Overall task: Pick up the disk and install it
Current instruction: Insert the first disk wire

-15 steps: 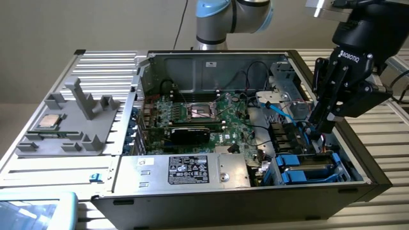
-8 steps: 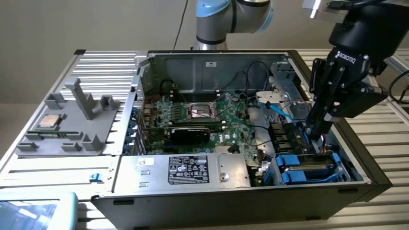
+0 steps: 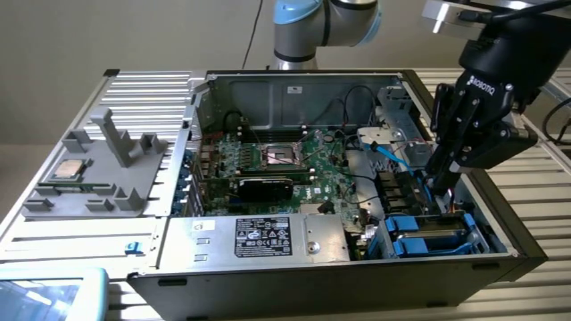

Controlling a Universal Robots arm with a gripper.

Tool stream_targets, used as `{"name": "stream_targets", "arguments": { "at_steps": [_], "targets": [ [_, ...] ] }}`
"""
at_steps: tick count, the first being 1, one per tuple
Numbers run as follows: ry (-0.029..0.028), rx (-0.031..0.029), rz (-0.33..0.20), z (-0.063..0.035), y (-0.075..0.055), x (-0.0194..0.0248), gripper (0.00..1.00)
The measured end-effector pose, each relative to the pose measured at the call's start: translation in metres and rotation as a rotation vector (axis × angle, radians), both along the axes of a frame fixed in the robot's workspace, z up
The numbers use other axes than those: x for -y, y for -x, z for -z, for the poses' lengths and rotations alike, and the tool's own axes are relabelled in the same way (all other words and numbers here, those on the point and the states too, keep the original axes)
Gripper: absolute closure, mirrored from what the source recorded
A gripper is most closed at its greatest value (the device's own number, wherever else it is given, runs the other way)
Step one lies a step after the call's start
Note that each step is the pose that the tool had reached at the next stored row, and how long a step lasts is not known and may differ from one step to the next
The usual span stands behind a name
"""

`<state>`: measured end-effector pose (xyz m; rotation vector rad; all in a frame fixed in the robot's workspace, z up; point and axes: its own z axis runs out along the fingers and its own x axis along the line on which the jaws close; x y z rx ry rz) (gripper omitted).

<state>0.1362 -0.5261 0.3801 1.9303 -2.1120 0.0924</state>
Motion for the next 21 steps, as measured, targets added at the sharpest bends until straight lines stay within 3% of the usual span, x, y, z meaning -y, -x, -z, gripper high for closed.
{"name": "stream_targets", "arguments": {
  "at_steps": [4, 9, 14, 21],
  "targets": [
    [-0.0047, 0.0000, 0.007, 0.0029, 0.0001, 0.0018, 0.69],
    [-0.0180, 0.0000, 0.024, 0.0058, 0.0001, 0.0035, 0.69],
    [-0.0263, 0.0001, 0.042, 0.0073, 0.0001, 0.0060, 0.69],
    [-0.0296, 0.0000, 0.046, 0.0088, 0.0000, 0.0072, 0.69]
  ]
}}
